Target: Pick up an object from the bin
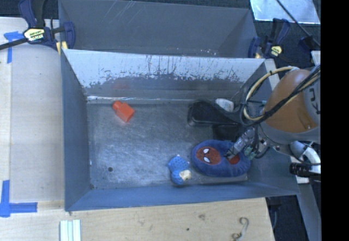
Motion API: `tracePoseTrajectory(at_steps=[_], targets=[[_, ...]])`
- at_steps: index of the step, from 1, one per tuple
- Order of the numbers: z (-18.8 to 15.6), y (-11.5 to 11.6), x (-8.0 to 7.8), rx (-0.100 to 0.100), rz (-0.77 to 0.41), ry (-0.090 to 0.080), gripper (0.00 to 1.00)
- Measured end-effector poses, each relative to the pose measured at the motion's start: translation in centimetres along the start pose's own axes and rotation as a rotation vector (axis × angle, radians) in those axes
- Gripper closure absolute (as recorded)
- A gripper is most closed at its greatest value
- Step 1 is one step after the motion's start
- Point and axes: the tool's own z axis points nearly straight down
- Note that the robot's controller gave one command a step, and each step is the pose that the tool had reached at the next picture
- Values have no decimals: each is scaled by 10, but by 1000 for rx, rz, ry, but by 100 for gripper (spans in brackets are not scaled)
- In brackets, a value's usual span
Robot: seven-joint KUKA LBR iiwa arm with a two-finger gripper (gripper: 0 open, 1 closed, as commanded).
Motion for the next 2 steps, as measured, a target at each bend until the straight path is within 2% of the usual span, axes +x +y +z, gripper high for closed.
tracePoseTrajectory(at_steps=[1, 2], targets=[[-12, 0, -1, 1, -4, 0, 100], [-57, 0, -2, 0, -7, -1, 100]])
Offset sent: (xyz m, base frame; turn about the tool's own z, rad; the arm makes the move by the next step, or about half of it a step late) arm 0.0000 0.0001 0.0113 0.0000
